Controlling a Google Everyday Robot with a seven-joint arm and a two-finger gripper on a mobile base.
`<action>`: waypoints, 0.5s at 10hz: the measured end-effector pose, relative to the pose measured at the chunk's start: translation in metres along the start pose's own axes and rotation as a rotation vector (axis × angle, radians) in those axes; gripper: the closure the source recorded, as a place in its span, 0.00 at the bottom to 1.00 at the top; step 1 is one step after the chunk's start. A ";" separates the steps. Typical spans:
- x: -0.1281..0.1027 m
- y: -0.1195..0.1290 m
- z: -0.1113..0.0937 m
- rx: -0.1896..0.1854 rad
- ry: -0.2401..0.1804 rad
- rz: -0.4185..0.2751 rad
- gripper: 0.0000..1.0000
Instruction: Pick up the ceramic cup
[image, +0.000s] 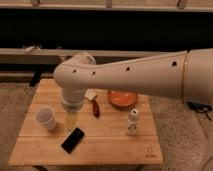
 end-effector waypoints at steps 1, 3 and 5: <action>-0.016 0.003 0.005 -0.005 0.007 -0.040 0.20; -0.044 0.005 0.015 -0.009 0.008 -0.090 0.20; -0.081 0.008 0.029 -0.018 0.003 -0.167 0.20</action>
